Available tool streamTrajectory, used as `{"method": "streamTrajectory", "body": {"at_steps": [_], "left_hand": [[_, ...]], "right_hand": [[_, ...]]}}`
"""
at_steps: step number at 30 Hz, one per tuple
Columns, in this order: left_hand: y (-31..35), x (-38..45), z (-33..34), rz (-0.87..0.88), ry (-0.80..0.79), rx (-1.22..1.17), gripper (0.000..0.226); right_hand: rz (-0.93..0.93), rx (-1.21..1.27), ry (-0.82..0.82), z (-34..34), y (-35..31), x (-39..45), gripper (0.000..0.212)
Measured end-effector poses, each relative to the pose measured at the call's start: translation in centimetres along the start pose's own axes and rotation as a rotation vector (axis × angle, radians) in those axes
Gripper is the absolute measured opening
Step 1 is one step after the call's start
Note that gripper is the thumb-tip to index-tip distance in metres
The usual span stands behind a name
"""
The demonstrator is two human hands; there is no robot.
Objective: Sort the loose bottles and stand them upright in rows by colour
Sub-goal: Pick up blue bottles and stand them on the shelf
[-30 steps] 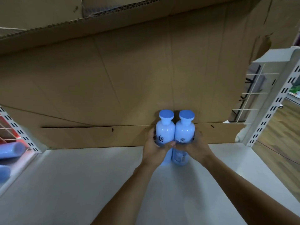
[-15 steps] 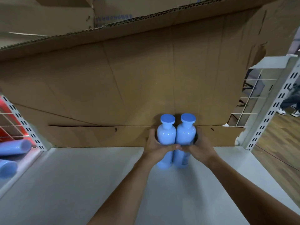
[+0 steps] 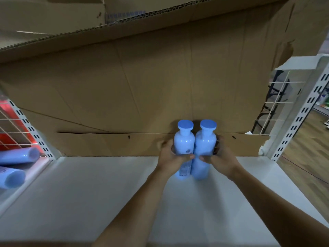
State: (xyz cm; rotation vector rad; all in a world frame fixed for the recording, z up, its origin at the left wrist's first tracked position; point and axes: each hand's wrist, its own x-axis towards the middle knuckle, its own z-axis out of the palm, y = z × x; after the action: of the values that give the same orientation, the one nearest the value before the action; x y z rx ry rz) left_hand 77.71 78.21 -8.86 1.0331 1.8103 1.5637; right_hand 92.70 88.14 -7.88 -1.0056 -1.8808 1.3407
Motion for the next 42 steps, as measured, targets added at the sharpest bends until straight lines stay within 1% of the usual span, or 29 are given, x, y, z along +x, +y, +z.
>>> {"method": "streamTrajectory", "body": {"at_steps": [1, 2, 4, 5, 8, 10, 11, 13, 14, 15, 17, 19, 21, 22, 24, 26, 30, 32, 33, 35, 36, 38, 41, 42], "left_hand": [[0.1, 0.2, -0.1, -0.005, -0.014, -0.004, 0.052], [0.0, 0.4, -0.1, -0.014, -0.03, -0.016, 0.053], [-0.1, 0.5, -0.1, -0.003, -0.012, -0.047, 0.063], [-0.2, 0.5, 0.0, 0.004, 0.004, -0.069, 0.067], [-0.8, 0.7, 0.3, 0.004, -0.022, -0.088, 0.074], [-1.1, 0.7, 0.5, -0.009, -0.021, -0.081, 0.083], [-1.1, 0.7, 0.6, -0.003, -0.001, -0.06, 0.082], [-0.9, 0.9, 0.4, 0.028, 0.053, -0.011, 0.063], [-0.9, 1.2, 0.3, 0.027, 0.053, -0.008, 0.055], [-0.6, 1.2, 0.2, 0.024, 0.027, -0.019, 0.054], [-0.8, 1.7, 0.0, 0.003, -0.021, -0.024, 0.063], [-0.8, 1.9, 0.4, 0.003, -0.041, -0.01, 0.079], [-0.4, 1.8, 1.4, -0.014, -0.006, 0.03, 0.09], [-0.3, 1.8, 1.8, -0.019, 0.029, 0.044, 0.091], [0.2, 1.8, 2.2, -0.028, 0.064, 0.032, 0.088], [0.0, 2.4, 1.7, -0.02, 0.042, -0.018, 0.086], [-0.2, 2.9, -0.2, -0.067, -0.106, -0.006, 0.075], [0.1, 2.7, -0.2, -0.073, -0.137, 0.046, 0.075], [0.2, 2.6, 0.0, -0.061, -0.129, 0.065, 0.078], [0.4, 2.3, 0.6, -0.002, -0.124, 0.025, 0.081], [0.4, 2.1, 0.9, 0.016, -0.12, -0.006, 0.082], [0.1, 1.8, 1.2, 0.008, -0.083, -0.049, 0.087], [-0.1, 1.1, 1.1, 0.0, -0.035, -0.08, 0.071], [-0.2, 0.9, 0.9, 0.004, -0.032, -0.075, 0.069]], "right_hand": [[0.009, 0.001, -0.028, -0.2, 0.0, 0.1, 0.066], [0.018, -0.005, -0.066, -0.3, -0.1, 0.2, 0.064], [0.005, 0.007, -0.112, 0.0, -0.5, 0.2, 0.061], [-0.007, 0.027, -0.107, 0.4, -0.7, 0.1, 0.061], [-0.018, 0.044, 0.01, 1.0, -0.7, 0.0, 0.064], [-0.019, 0.049, 0.016, 0.6, -0.5, 0.2, 0.059], [-0.011, 0.059, -0.002, 0.2, -0.5, 0.3, 0.057], [0.007, 0.054, -0.049, -0.4, -0.7, 0.6, 0.054], [0.008, 0.045, -0.077, -0.6, -0.7, 0.8, 0.053], [0.006, 0.028, -0.099, -0.7, -0.6, 1.0, 0.051], [0.003, 0.0, -0.113, -0.6, -0.4, 1.2, 0.048], [-0.003, -0.007, -0.09, -0.2, -0.5, 1.1, 0.045], [-0.01, -0.002, -0.067, 0.0, -0.6, 1.0, 0.042], [-0.015, 0.004, -0.064, 0.1, -0.8, 1.0, 0.043], [-0.017, 0.009, -0.057, -0.1, -0.6, 1.0, 0.046], [-0.023, 0.011, -0.032, -0.6, -0.4, 0.8, 0.049], [-0.039, 0.054, -0.01, -1.0, 0.4, 0.6, 0.049], [-0.044, 0.048, -0.018, -0.8, 0.6, 0.6, 0.048], [-0.046, 0.042, -0.03, -0.6, 0.6, 0.6, 0.051], [-0.047, 0.035, -0.055, -0.3, 0.5, 0.4, 0.06], [-0.047, 0.031, -0.048, -0.2, 0.7, 0.3, 0.063], [-0.042, 0.029, 0.012, -0.1, 1.1, 0.2, 0.062], [-0.041, 0.016, 0.063, 0.0, 1.4, 0.3, 0.061], [-0.046, 0.002, 0.066, 0.1, 1.5, 0.3, 0.062]]}}
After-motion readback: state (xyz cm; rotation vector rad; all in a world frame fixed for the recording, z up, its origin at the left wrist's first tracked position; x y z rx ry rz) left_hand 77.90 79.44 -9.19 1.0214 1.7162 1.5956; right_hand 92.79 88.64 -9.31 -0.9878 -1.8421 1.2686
